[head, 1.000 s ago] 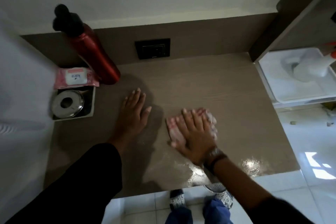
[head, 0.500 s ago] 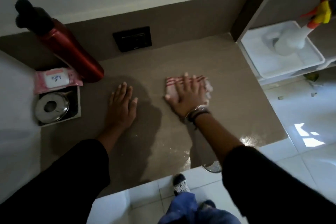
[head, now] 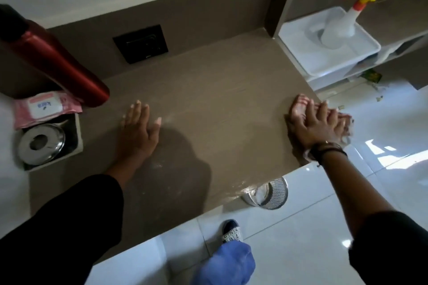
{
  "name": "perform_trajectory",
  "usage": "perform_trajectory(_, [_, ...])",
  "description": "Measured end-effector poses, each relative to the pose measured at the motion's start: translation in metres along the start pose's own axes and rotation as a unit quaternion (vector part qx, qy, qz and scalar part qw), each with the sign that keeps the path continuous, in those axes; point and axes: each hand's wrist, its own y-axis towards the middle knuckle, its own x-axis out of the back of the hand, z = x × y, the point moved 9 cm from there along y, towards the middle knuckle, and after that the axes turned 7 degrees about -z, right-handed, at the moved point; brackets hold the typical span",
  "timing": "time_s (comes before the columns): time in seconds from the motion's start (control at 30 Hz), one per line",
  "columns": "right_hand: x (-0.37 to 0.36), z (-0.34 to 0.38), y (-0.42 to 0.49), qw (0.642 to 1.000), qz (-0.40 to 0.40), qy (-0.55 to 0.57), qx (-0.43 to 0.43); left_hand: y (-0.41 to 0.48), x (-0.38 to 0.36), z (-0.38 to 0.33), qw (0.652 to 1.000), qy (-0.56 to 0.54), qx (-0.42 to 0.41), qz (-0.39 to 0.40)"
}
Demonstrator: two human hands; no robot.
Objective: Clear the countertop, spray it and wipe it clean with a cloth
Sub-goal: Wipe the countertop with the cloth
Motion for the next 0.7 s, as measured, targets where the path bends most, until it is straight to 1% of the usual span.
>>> perform_trajectory(0.07, [-0.017, 0.058, -0.027, 0.998, -0.016, -0.006, 0.063, -0.001, 0.0, 0.001, 1.0, -0.001, -0.001, -0.01])
perform_trajectory(0.1, [-0.028, 0.095, -0.059, 0.992, -0.018, -0.008, 0.121, -0.002, 0.0, 0.002, 1.0, -0.001, 0.002, -0.009])
perform_trajectory(0.17, [-0.046, 0.163, -0.145, 0.965, -0.01, 0.003, 0.262, -0.003, 0.001, 0.003, 1.0, -0.002, 0.008, 0.003])
perform_trajectory(0.2, [-0.053, 0.181, -0.189, 0.949, 0.004, 0.007, 0.315, -0.002, 0.001, 0.002, 1.0, -0.004, 0.005, 0.007])
perform_trajectory(0.23, [-0.057, 0.186, -0.222, 0.937, 0.011, 0.013, 0.348, -0.001, 0.002, 0.001, 1.0, -0.007, 0.002, 0.009])
perform_trajectory(0.27, [-0.059, 0.179, -0.242, 0.933, 0.018, 0.026, 0.357, 0.0, 0.003, 0.0, 1.0, -0.01, 0.002, 0.01])
perform_trajectory(0.33, [-0.058, 0.14, -0.244, 0.944, 0.026, 0.032, 0.327, 0.0, 0.002, 0.002, 1.0, -0.013, 0.001, 0.017])
perform_trajectory(0.37, [-0.056, 0.116, -0.229, 0.956, 0.019, 0.019, 0.292, -0.001, 0.0, 0.003, 1.0, -0.014, 0.002, 0.022])
perform_trajectory(0.43, [-0.045, 0.081, -0.178, 0.982, 0.002, 0.0, 0.19, 0.001, -0.005, 0.006, 0.999, -0.013, 0.005, 0.029])
perform_trajectory(0.5, [-0.04, 0.078, -0.127, 0.996, 0.009, 0.0, 0.084, 0.002, -0.008, 0.008, 0.999, -0.009, 0.002, 0.034])
perform_trajectory(0.53, [-0.04, 0.091, -0.113, 0.998, 0.015, 0.0, 0.058, 0.001, -0.009, 0.008, 0.999, -0.007, 0.0, 0.039])
perform_trajectory(0.57, [-0.041, 0.113, -0.109, 0.998, 0.02, -0.005, 0.058, 0.001, -0.009, 0.008, 0.999, -0.009, -0.002, 0.043])
perform_trajectory(0.6, [-0.043, 0.138, -0.112, 0.996, 0.025, -0.014, 0.084, 0.001, -0.007, 0.007, 0.999, -0.015, -0.003, 0.048])
perform_trajectory(0.67, [-0.052, 0.182, -0.147, 0.98, 0.027, -0.046, 0.191, 0.001, -0.004, 0.005, 0.997, -0.035, -0.008, 0.065])
perform_trajectory(0.7, [-0.059, 0.19, -0.173, 0.967, 0.033, -0.064, 0.244, -0.002, -0.003, 0.005, 0.995, -0.049, -0.014, 0.082])
